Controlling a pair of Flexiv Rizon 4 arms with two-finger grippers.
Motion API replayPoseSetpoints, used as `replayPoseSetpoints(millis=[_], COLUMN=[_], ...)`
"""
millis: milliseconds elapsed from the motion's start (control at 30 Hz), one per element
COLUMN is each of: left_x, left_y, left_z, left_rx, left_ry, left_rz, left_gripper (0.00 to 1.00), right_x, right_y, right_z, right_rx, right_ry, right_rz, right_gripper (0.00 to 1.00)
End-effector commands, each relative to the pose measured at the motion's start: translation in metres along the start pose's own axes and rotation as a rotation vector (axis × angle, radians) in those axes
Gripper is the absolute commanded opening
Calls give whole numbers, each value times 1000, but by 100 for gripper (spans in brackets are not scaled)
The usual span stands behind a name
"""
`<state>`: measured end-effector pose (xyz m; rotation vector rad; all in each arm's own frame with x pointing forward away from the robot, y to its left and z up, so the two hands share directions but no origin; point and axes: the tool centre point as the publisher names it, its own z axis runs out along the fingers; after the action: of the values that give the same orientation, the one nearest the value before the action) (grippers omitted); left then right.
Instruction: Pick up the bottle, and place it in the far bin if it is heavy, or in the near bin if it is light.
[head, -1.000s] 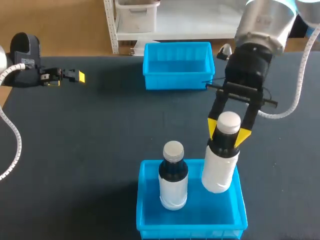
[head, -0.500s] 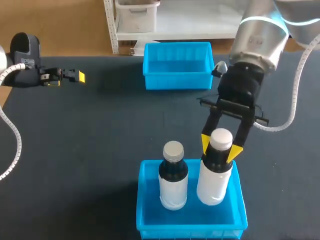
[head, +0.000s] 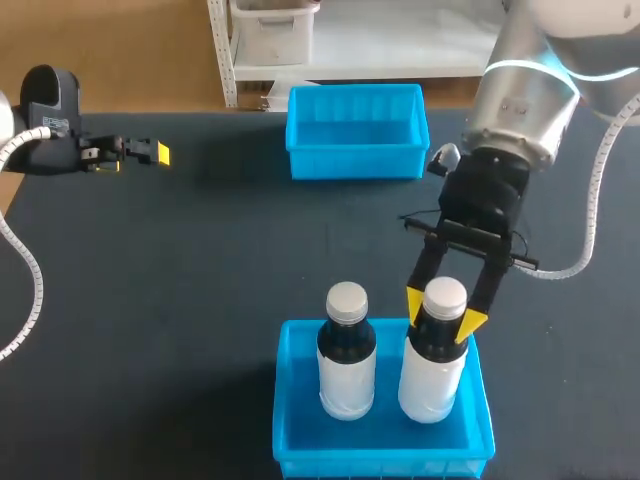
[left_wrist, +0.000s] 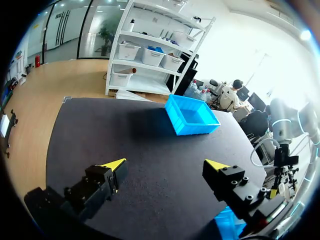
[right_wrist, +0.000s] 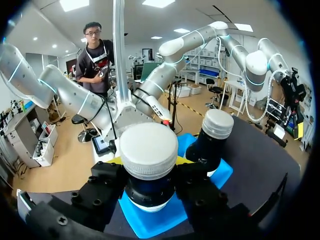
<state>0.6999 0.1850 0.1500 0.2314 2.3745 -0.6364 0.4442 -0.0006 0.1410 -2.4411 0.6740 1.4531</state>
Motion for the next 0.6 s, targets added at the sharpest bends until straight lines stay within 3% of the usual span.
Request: replayPoseSetpoints(millis=[33, 133, 233, 267, 300, 600], left_x=[0, 0, 0, 0, 0, 0], left_y=[0, 0, 0, 0, 0, 0], left_z=[0, 0, 0, 0, 0, 0], left_rx=[0, 0, 0, 0, 0, 0], left_ry=[0, 0, 0, 0, 0, 0], left_rz=[0, 0, 0, 0, 0, 0], left_gripper=[100, 100, 100, 100, 100, 100], right_x=[5, 7, 9, 9, 9, 14], right_y=[-2, -3, -4, -5, -5, -3], right_z=[1, 0, 1, 1, 1, -4], right_rx=[4, 7, 7, 6, 6, 9], right_ry=[-3, -2, 8, 11, 14, 33], right_rz=[2, 3, 7, 7, 8, 28], right_gripper=[0, 9, 53, 87, 100, 100])
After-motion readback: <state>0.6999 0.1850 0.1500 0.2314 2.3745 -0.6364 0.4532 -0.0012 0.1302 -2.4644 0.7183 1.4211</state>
